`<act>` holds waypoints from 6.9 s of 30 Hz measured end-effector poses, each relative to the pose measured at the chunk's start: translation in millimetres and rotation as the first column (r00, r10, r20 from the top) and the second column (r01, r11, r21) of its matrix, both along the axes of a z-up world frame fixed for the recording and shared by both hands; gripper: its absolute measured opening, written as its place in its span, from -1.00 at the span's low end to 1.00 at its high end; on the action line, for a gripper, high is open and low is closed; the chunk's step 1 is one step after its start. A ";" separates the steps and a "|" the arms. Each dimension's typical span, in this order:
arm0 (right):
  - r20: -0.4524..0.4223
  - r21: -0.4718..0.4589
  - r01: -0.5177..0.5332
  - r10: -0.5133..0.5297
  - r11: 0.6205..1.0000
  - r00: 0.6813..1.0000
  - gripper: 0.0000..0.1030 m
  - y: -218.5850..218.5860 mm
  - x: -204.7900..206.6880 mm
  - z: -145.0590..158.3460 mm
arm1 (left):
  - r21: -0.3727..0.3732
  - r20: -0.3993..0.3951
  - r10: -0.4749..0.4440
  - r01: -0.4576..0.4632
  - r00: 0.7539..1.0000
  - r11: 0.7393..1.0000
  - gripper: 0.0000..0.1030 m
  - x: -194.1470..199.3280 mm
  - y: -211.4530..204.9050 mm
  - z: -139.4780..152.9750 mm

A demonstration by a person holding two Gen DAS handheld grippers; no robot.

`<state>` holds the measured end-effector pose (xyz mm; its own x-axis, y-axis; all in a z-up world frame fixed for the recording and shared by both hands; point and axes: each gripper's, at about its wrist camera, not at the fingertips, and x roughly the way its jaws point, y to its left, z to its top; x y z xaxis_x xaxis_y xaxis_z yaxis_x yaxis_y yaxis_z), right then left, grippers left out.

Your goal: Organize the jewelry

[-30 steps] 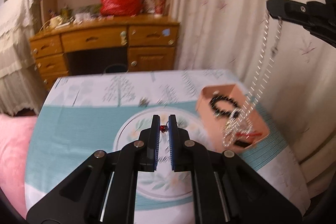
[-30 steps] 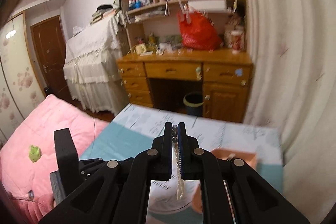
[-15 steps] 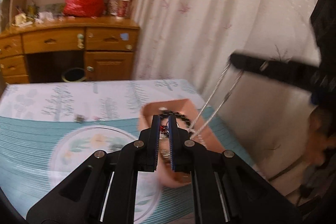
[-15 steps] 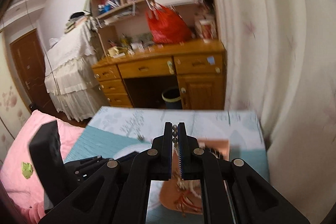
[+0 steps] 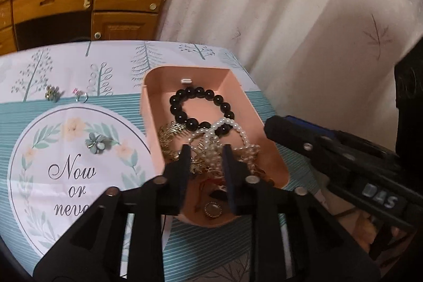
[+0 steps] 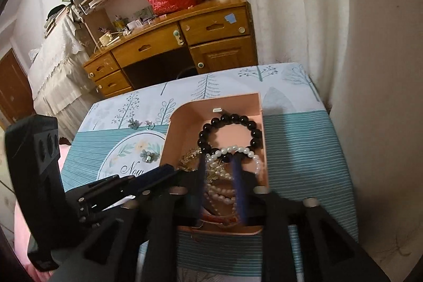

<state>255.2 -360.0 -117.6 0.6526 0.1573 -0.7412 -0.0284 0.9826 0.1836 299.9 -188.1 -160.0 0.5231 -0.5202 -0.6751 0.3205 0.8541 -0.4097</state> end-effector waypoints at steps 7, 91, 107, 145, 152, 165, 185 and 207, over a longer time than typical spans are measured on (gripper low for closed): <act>0.034 0.022 -0.021 0.020 1.000 0.999 0.03 21.0 15.3 21.0 | 0.036 -0.005 0.052 -0.052 0.999 0.998 0.25 12.1 24.8 12.9; 0.159 -0.049 0.427 -0.415 0.903 0.896 -0.61 127.0 -5.1 -4.8 | 0.135 0.143 -0.109 0.089 0.984 0.987 -0.71 49.5 23.8 72.9; 0.090 -0.007 0.439 -0.436 0.899 0.895 -0.03 87.8 -22.9 -26.6 | 0.254 0.085 0.093 -0.112 0.992 0.961 0.02 76.6 60.4 34.1; -0.115 -0.120 0.362 -0.375 0.925 0.920 -0.02 51.0 -92.9 -77.2 | 0.384 0.102 0.148 -0.176 0.984 0.906 -0.67 114.4 64.7 -49.3; -0.120 -0.104 0.380 -0.391 0.919 0.912 -0.02 49.8 -101.0 -77.5 | 0.358 0.124 0.152 -0.187 0.981 0.915 -0.67 97.2 64.8 -34.0; -0.120 -0.074 0.405 -0.411 0.911 0.904 -0.02 47.6 -130.6 -78.6 | 0.181 0.211 -0.023 -0.016 0.977 0.983 -0.66 14.2 22.4 38.3; -0.206 -0.108 0.461 -0.473 0.881 0.857 0.89 58.9 -267.3 -30.1 | 0.390 -0.269 0.203 -0.086 0.941 0.917 0.22 -204.9 54.1 30.8; -0.439 -0.125 -0.105 0.040 0.987 0.897 0.99 115.8 -266.7 77.0 | 0.411 -0.188 0.372 -0.271 0.909 0.870 0.51 -293.8 60.1 148.2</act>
<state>-11.5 -244.2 -40.6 0.2516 0.0638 -0.9657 -0.0500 0.9974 0.0529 6.1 -128.0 -11.8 0.4033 -0.0402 -0.9142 -0.0698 0.9948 -0.0746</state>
